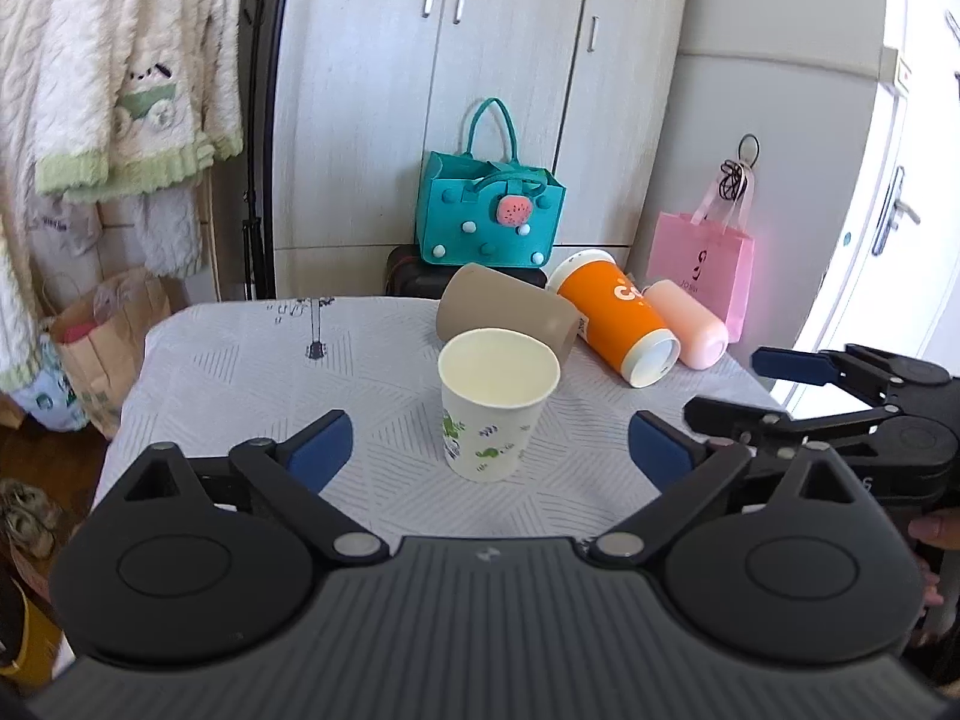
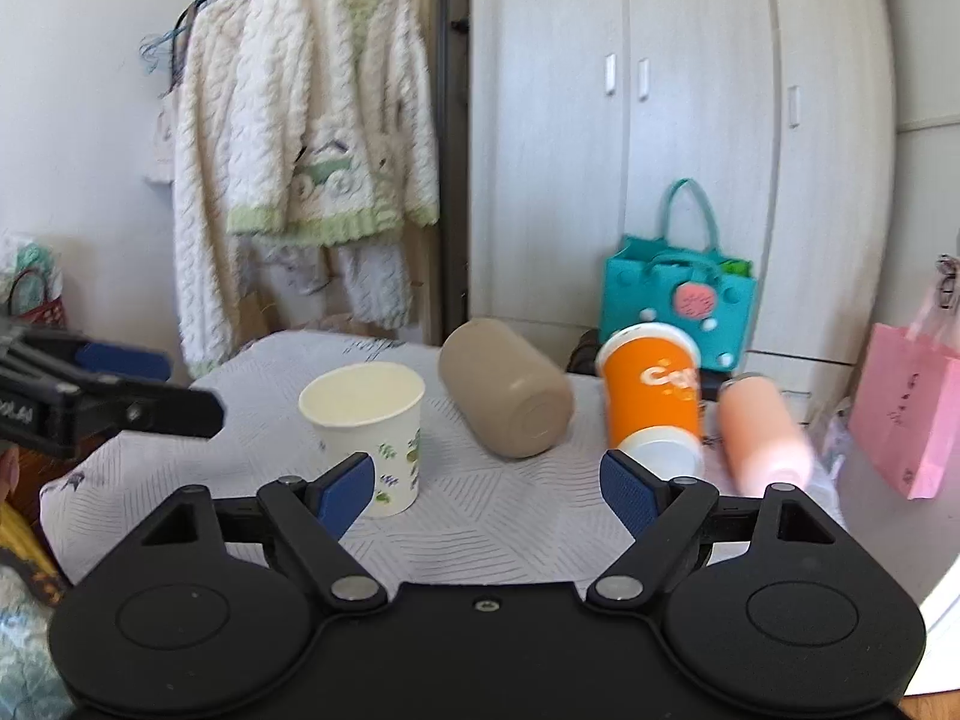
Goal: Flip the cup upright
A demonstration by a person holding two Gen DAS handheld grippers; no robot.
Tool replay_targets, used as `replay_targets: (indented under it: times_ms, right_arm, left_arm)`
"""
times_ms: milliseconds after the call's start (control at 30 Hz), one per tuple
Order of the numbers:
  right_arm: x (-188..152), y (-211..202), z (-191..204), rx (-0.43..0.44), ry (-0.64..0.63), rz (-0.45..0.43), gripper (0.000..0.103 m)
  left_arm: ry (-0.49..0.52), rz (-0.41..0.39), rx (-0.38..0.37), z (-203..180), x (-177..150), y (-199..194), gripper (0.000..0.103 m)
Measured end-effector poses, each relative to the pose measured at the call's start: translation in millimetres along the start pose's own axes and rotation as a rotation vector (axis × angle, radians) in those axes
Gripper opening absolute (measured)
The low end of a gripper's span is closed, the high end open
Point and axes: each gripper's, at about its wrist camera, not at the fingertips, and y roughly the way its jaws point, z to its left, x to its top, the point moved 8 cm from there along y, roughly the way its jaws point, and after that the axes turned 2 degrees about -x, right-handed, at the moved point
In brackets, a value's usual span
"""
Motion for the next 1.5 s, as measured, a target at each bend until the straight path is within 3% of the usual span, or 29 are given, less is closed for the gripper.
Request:
replay_targets:
  times_ms: [333, 500, 733, 1100, 1267, 1500]
  right_arm:
    - [-7.8, -34.3, -0.4, -0.127, 0.019, -0.064, 0.087]
    - [-6.1, -43.2, 3.3, -0.157, 0.061, -0.081, 0.09]
    - [-18.5, -49.8, 8.2, -0.201, 0.1, -0.072, 0.103]
    - [-46.8, -53.5, 11.8, -0.252, 0.081, -0.012, 0.103]
    - [-49.9, -58.3, 9.0, -0.279, 0.075, -0.007, 0.103]
    - [-52.3, -65.8, 9.7, -0.279, 0.087, -0.015, 0.103]
  left_arm:
    - [-0.07, -0.019, 0.089, 7.8, -21.9, -14.2, 0.103]
    - [-0.119, 0.025, 0.137, 15.2, -34.8, -11.6, 0.103]
    - [-0.08, 0.013, 0.201, 16.6, -47.0, -20.9, 0.103]
    - [0.045, 0.045, 0.219, -8.7, -63.3, -31.9, 0.103]
    - [0.003, 0.072, 0.187, -8.3, -70.0, -31.2, 0.103]
    - [0.004, 0.067, 0.236, -3.7, -74.2, -30.6, 0.103]
